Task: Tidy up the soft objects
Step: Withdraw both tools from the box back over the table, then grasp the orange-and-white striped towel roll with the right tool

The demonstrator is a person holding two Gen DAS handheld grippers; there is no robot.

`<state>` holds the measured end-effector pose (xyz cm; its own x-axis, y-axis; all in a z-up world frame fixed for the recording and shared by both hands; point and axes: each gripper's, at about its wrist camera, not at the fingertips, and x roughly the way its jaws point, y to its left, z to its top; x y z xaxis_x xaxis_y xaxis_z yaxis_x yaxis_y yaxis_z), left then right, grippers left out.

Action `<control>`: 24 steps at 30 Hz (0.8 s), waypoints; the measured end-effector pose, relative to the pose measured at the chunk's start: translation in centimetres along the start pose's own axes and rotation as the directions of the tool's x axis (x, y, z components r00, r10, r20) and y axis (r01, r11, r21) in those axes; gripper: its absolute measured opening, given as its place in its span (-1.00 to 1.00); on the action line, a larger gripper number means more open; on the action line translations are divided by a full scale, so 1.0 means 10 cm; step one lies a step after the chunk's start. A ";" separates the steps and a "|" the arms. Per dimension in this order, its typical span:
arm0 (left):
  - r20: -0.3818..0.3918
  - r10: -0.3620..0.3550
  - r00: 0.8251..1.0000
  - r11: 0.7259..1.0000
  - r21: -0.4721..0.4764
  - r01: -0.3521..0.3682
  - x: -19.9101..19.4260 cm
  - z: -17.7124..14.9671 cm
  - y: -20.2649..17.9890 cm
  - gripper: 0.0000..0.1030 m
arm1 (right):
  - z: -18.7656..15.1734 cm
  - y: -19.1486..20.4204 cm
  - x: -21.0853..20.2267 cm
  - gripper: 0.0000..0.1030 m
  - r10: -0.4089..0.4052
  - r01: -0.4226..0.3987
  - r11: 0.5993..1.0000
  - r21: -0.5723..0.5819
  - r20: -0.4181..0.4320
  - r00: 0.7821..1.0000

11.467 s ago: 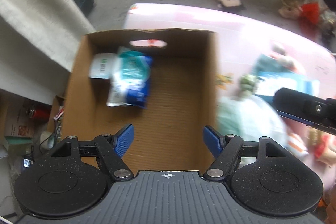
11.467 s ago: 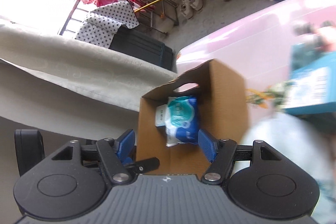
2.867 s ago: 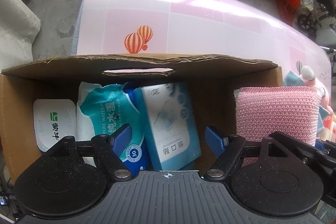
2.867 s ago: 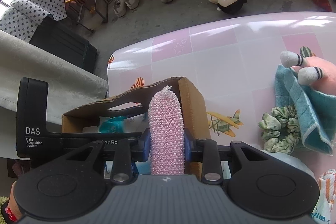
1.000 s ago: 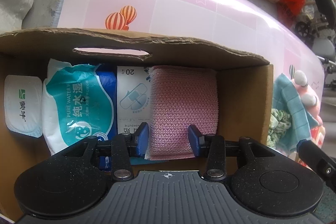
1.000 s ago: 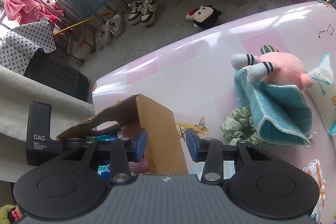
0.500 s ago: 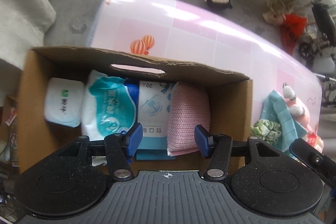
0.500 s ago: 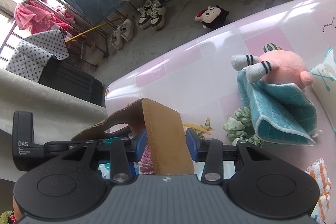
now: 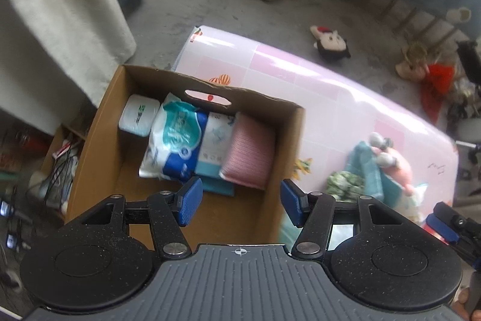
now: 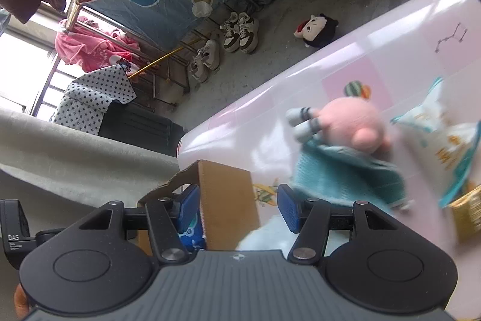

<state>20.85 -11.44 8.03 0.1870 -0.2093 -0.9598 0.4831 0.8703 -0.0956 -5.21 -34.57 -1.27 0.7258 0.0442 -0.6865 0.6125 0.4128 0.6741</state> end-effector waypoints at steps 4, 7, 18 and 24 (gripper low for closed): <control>0.041 0.023 0.999 0.999 -0.025 -0.022 -0.31 -0.31 -0.26 0.11 | 0.12 -0.30 -0.31 -0.31 0.022 -0.023 1.000 -0.018 -0.052 0.998; 0.033 0.014 0.999 0.999 -0.032 -0.013 -0.42 -0.57 -0.48 0.11 | 0.17 -0.47 -0.48 -0.31 0.010 -0.014 0.999 -0.041 -0.094 0.995; -0.113 0.000 0.994 0.996 0.090 0.010 -0.11 -1.40 -1.24 0.11 | -0.16 -0.94 -0.48 -0.32 -0.113 0.086 0.991 -0.106 -0.274 0.955; -0.242 -0.031 0.970 0.995 0.082 0.052 0.34 -1.91 -1.33 0.08 | -0.52 -1.13 -0.13 -0.42 -0.195 0.156 0.978 -0.138 -0.344 0.918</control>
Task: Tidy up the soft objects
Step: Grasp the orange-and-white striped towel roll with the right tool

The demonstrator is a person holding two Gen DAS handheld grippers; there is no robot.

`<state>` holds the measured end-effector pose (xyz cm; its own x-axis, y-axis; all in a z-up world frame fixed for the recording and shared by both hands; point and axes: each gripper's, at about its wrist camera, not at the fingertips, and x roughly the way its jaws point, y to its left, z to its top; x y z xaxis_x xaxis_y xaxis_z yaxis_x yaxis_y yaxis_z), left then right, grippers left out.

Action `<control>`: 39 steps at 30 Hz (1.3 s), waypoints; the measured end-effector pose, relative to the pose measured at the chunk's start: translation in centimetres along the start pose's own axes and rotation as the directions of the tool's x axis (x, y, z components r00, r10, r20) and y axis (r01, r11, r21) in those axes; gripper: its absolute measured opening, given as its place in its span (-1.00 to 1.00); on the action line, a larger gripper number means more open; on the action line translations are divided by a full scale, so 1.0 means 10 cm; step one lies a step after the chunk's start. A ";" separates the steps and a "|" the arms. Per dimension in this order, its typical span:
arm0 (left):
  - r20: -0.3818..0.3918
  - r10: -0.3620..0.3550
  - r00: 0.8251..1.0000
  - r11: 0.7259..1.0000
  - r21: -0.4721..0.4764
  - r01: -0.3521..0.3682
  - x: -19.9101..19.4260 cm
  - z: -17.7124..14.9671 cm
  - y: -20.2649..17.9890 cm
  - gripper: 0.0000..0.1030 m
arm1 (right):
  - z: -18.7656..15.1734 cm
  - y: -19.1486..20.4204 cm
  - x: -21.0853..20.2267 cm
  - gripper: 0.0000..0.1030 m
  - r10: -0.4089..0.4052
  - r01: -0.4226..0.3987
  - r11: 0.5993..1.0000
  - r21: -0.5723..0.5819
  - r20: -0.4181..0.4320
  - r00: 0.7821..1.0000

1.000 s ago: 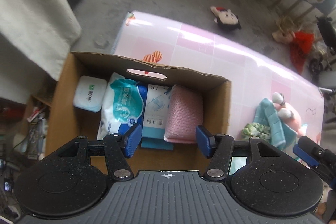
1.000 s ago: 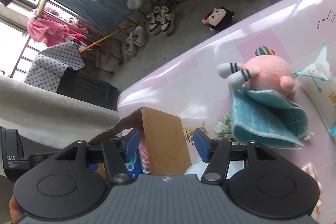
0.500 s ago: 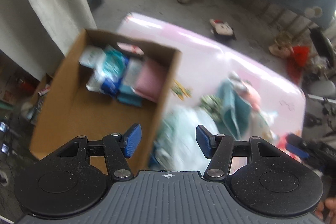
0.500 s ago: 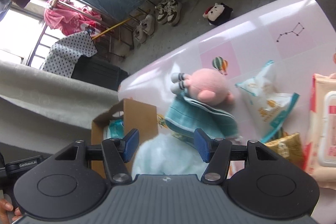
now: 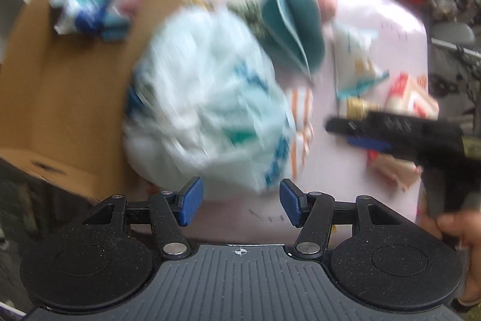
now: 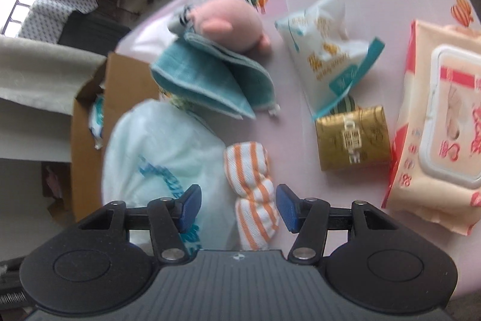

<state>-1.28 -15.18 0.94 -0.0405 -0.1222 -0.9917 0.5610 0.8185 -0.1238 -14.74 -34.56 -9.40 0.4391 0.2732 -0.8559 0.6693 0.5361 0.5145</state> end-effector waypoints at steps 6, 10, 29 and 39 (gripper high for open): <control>-0.087 -0.055 0.995 0.998 -0.008 0.055 0.37 -0.22 0.00 0.08 | -0.03 0.09 0.25 -0.52 -0.051 0.049 0.998 -0.043 -0.031 0.998; -0.125 -0.080 0.989 0.996 -0.034 0.077 0.54 -0.28 0.04 0.08 | -0.02 0.14 0.39 -0.55 -0.078 0.075 0.995 -0.066 -0.043 0.996; -0.128 -0.045 0.991 0.999 -0.027 0.042 0.90 -0.36 -0.07 0.08 | 0.00 0.08 0.66 -0.76 -0.073 0.061 0.991 -0.122 -0.098 0.993; -0.118 -0.079 0.990 0.983 0.156 0.097 1.03 -0.49 -0.40 0.09 | -0.24 -0.39 0.50 -0.78 -0.003 0.002 1.000 -0.003 -0.253 0.967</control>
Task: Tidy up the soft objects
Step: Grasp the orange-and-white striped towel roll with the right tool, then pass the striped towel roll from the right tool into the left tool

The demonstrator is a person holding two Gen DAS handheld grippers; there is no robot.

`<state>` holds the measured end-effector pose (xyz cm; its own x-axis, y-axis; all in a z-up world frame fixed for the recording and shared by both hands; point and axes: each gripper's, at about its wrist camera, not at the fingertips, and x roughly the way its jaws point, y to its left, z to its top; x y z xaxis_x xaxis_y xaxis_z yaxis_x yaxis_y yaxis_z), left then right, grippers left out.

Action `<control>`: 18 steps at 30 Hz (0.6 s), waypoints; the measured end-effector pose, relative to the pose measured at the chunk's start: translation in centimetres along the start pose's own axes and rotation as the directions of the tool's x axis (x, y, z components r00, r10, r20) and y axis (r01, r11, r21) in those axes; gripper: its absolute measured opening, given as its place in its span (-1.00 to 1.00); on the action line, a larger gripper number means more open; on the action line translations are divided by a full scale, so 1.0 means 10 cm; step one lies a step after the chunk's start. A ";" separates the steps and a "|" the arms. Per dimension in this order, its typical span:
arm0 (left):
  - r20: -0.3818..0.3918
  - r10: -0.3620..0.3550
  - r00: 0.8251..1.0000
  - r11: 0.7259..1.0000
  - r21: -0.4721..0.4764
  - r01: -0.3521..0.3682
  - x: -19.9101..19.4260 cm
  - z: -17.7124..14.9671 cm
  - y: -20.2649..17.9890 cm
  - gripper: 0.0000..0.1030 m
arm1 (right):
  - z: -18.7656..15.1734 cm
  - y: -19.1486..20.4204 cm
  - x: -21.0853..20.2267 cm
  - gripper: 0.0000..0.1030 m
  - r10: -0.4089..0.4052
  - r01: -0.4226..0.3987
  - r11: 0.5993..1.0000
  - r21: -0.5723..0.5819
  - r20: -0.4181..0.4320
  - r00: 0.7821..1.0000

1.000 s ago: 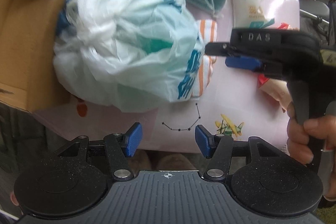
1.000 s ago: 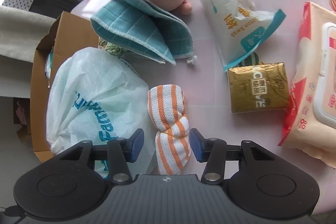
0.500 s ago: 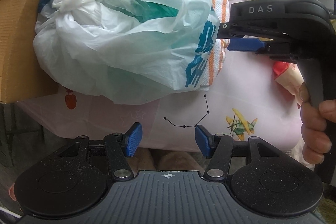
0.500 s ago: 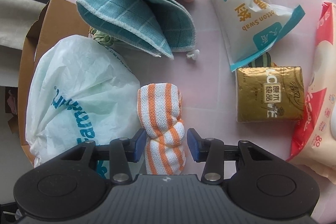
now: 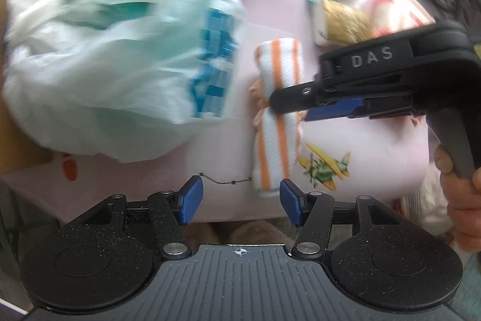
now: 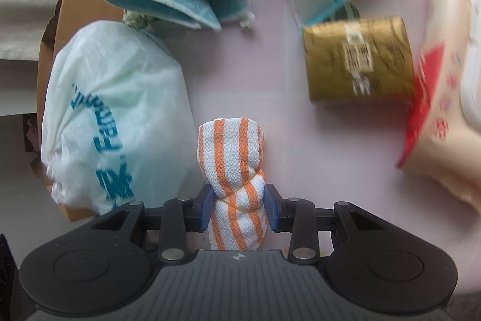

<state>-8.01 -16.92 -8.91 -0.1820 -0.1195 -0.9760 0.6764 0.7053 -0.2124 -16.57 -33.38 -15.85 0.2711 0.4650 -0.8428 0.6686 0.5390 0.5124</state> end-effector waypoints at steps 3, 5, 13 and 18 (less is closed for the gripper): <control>-0.001 0.023 1.000 0.999 0.046 -0.023 0.09 0.00 -0.10 0.09 | -0.03 -0.08 0.02 -0.78 0.020 -0.020 1.000 0.005 -0.038 0.999; -0.002 0.028 1.000 0.998 0.060 -0.028 0.15 0.00 -0.14 0.09 | -0.02 -0.10 0.03 -0.78 0.027 -0.027 1.000 -0.004 -0.056 0.998; 0.026 0.027 0.999 0.993 0.111 -0.030 0.21 0.00 -0.20 0.11 | 0.13 -0.12 0.10 -0.78 0.026 -0.030 0.999 -0.035 -0.095 0.995; 0.045 0.022 0.999 0.994 0.107 -0.027 0.16 0.02 -0.18 0.33 | 0.15 -0.10 0.17 -0.78 0.034 -0.037 0.999 -0.028 -0.102 0.994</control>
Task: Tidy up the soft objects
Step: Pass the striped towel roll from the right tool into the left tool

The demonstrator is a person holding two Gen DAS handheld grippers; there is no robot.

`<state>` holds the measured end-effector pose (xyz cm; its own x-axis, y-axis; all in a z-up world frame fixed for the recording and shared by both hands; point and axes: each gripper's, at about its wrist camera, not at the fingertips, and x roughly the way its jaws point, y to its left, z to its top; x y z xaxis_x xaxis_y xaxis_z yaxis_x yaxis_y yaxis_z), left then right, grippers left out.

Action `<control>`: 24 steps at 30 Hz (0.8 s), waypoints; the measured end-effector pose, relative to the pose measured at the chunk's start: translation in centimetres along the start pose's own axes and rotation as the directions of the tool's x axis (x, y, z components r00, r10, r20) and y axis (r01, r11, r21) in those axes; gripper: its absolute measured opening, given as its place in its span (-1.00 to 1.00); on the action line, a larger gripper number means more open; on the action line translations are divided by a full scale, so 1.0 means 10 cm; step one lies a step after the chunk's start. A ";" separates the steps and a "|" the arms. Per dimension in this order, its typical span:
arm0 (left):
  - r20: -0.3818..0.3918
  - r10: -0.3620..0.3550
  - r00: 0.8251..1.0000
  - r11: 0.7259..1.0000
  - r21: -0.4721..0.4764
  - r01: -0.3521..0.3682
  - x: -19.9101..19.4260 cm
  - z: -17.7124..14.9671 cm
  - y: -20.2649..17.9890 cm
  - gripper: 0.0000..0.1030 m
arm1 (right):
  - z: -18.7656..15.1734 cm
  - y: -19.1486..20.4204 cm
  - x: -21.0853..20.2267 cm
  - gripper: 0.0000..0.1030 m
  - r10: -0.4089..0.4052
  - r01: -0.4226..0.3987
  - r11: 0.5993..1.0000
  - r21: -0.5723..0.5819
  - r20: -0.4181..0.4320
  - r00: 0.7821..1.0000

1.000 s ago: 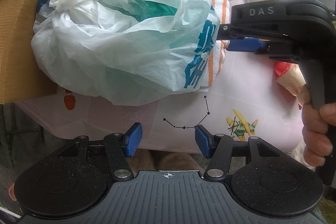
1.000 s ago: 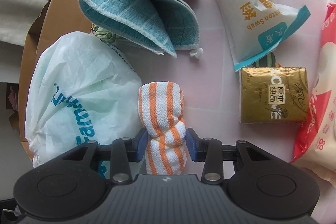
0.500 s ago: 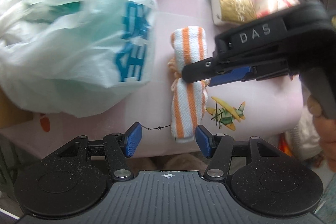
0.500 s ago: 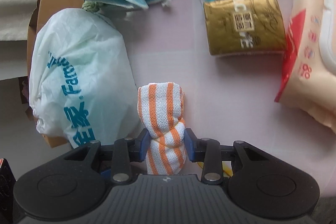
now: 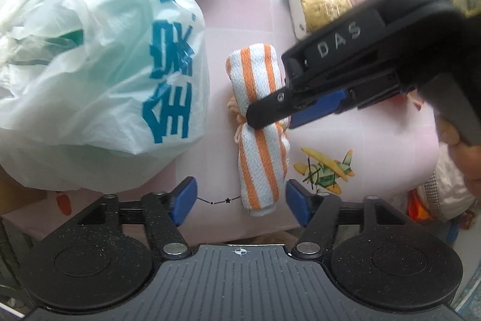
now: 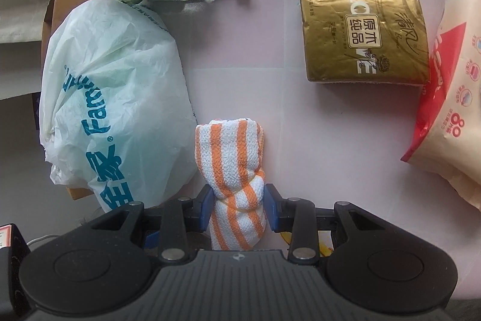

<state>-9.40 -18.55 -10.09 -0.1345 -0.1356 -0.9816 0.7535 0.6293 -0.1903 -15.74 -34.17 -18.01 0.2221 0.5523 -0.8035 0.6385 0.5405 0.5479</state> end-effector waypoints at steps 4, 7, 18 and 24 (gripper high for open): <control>-0.010 -0.012 1.000 1.000 0.004 0.012 -0.01 0.06 0.04 0.34 | 0.01 -0.03 0.00 -0.78 0.008 -0.008 1.000 0.022 -0.004 1.000; -0.023 -0.037 0.999 0.999 -0.020 0.036 -0.04 0.09 0.11 0.34 | 0.04 -0.08 -0.02 -0.77 0.012 -0.012 0.999 0.033 -0.006 1.000; -0.023 -0.294 0.956 0.910 -0.314 0.272 -0.09 0.12 0.73 0.34 | 0.04 -0.15 0.01 -0.76 0.021 -0.021 0.998 0.052 0.002 1.000; 0.043 -0.311 0.949 0.897 -0.315 0.309 -0.19 0.10 0.74 0.61 | 0.03 -0.19 0.01 -0.75 0.029 -0.029 0.998 0.056 0.003 1.000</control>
<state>-2.92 -14.45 -9.58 -0.3343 -0.3580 -0.8718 0.4320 0.7640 -0.4793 -16.66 -35.36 -19.16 0.2429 0.5656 -0.7881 0.6718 0.4880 0.5573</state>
